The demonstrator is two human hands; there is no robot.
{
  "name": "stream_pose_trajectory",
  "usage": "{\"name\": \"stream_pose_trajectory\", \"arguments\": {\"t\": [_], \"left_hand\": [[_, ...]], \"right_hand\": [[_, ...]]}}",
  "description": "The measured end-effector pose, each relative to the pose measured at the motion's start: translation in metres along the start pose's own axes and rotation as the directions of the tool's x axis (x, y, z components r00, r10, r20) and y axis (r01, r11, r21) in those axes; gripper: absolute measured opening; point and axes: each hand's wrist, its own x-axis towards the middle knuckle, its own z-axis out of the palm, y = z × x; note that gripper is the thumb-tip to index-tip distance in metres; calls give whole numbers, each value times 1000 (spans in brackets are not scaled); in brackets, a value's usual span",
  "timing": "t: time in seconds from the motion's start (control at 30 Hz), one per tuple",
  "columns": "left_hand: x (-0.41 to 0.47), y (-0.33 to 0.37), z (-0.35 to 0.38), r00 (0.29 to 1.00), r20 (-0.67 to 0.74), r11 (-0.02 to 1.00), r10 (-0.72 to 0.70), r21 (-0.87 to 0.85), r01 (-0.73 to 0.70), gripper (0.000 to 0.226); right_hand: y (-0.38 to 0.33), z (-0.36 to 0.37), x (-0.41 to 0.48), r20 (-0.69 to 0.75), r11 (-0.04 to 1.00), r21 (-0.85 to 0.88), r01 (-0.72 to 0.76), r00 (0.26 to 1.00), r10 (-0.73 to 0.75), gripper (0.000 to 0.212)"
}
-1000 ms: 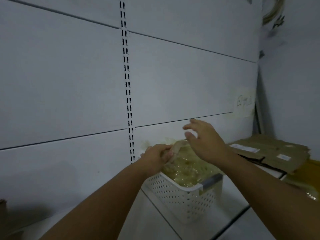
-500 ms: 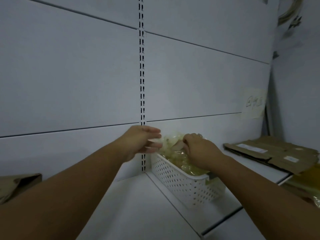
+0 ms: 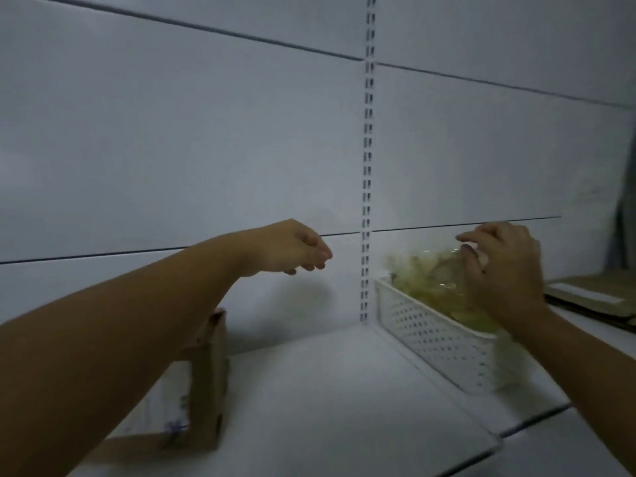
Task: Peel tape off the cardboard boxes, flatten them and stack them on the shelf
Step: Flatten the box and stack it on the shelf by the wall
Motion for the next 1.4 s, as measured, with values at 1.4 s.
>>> {"name": "stream_pose_trajectory", "arguments": {"t": [1.4], "left_hand": [[-279, -191, 43, 936, -121, 815, -331, -536, 219, 42]], "right_hand": [[-359, -14, -78, 472, 834, 526, 165, 760, -448, 32]]}}
